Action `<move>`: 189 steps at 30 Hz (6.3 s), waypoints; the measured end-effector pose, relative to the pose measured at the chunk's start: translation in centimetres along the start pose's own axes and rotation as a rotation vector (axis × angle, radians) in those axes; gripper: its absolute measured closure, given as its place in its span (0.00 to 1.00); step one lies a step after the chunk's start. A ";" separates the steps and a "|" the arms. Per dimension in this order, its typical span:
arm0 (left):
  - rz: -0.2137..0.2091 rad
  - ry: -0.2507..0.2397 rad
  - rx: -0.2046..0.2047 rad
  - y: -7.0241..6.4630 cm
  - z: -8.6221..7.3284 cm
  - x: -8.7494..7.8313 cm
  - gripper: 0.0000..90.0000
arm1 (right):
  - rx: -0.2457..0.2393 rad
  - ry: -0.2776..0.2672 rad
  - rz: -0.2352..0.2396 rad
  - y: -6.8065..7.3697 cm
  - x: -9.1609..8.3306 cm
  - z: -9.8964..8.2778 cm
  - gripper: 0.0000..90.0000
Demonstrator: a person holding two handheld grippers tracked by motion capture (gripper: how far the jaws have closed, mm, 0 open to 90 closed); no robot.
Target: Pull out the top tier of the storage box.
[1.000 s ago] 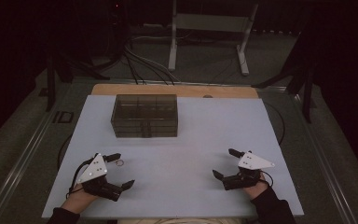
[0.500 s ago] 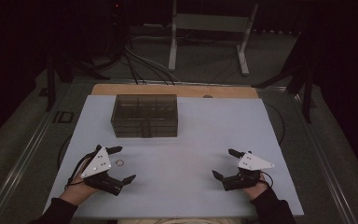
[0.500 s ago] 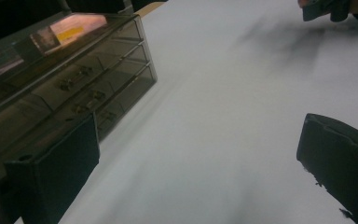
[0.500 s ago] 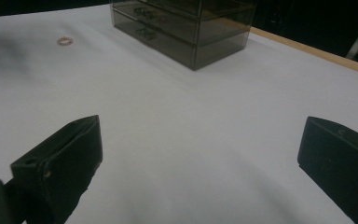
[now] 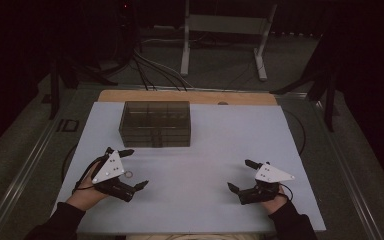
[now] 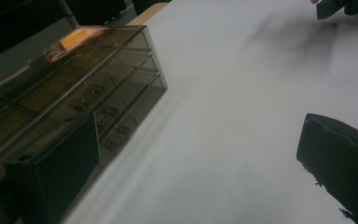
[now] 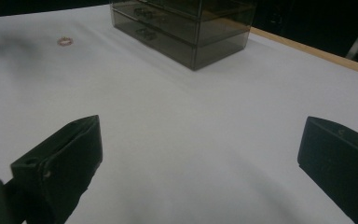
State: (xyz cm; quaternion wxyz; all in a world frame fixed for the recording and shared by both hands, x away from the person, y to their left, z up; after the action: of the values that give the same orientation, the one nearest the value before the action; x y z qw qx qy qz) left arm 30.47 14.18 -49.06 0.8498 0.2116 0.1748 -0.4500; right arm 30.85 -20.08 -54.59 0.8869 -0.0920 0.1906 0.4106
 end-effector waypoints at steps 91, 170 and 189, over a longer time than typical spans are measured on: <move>0.562 0.563 0.735 4.6 -1.2 8.7 0.13 | 0.006 -0.001 0.025 0.4 -0.1 0.1 0.00; 0.697 0.651 0.937 4.8 -0.5 10.3 0.90 | 0.005 0.001 0.030 0.5 -0.1 0.0 0.00; 0.692 0.662 0.947 3.7 -0.6 9.7 0.90 | 0.006 0.001 0.031 0.5 -0.1 0.1 0.00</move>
State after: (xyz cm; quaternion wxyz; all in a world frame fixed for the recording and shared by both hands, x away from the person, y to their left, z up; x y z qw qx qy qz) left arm 38.68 9.65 -53.60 0.6622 0.7319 0.1321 -0.0913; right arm 30.42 -19.81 -54.50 0.8806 -0.0866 0.1937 0.4237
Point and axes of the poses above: each handheld gripper's, and its own axes: x roughly forward along the jaws, z roughly out of its top, y roughly to its left, the point moved 8 cm from there along x, roughly forward along the jaws, and after that the axes turned 1 degree about z, right-handed, at the moved point
